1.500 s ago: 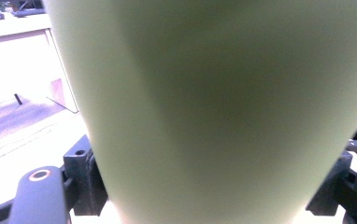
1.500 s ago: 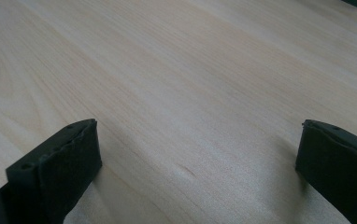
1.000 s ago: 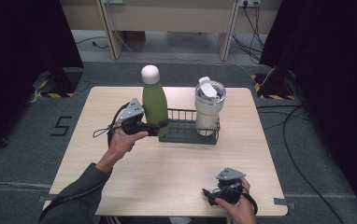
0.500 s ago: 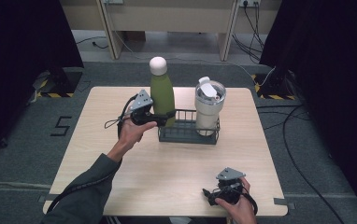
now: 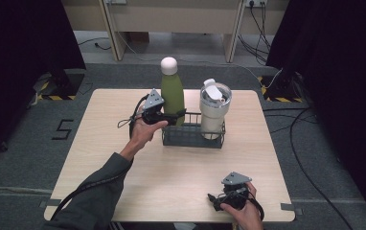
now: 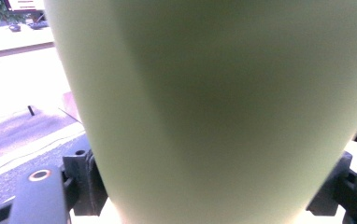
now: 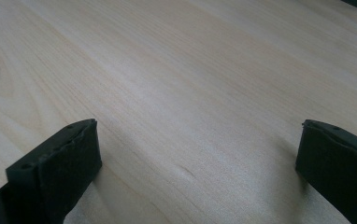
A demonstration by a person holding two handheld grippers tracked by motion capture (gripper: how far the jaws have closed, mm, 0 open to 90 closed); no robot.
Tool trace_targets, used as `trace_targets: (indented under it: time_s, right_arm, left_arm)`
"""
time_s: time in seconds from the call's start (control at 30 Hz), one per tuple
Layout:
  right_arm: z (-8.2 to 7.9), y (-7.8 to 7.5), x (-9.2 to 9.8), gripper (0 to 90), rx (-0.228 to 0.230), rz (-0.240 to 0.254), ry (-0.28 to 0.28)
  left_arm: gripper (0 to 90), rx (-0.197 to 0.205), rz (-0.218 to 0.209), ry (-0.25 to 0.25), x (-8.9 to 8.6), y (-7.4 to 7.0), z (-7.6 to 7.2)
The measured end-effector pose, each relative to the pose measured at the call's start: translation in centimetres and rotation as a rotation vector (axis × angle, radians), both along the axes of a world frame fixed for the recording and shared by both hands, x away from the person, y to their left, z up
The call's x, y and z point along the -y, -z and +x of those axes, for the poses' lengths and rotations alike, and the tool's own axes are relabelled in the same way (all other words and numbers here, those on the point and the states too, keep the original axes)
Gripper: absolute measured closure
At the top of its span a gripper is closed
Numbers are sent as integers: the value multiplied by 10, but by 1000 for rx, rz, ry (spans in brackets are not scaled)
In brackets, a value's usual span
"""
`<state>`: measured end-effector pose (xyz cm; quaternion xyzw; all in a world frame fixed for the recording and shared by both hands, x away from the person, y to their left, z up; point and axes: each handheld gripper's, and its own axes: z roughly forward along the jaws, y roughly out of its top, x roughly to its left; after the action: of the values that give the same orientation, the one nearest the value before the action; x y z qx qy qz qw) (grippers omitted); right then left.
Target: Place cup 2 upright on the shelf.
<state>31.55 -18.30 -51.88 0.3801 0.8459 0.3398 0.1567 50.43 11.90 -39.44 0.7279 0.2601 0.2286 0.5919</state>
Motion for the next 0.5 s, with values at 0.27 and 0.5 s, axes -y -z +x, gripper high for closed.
trace_targets:
  time_s: [0.27, 0.5]
  right_arm:
    - [0, 0, 0, 5, 0, 0, -1]
    - [0, 0, 0, 5, 0, 0, 0]
  left_arm:
    - [205, -7, -13, -7, 5, 8, 6]
    - [205, -15, -11, -23, 3, 16, 11]
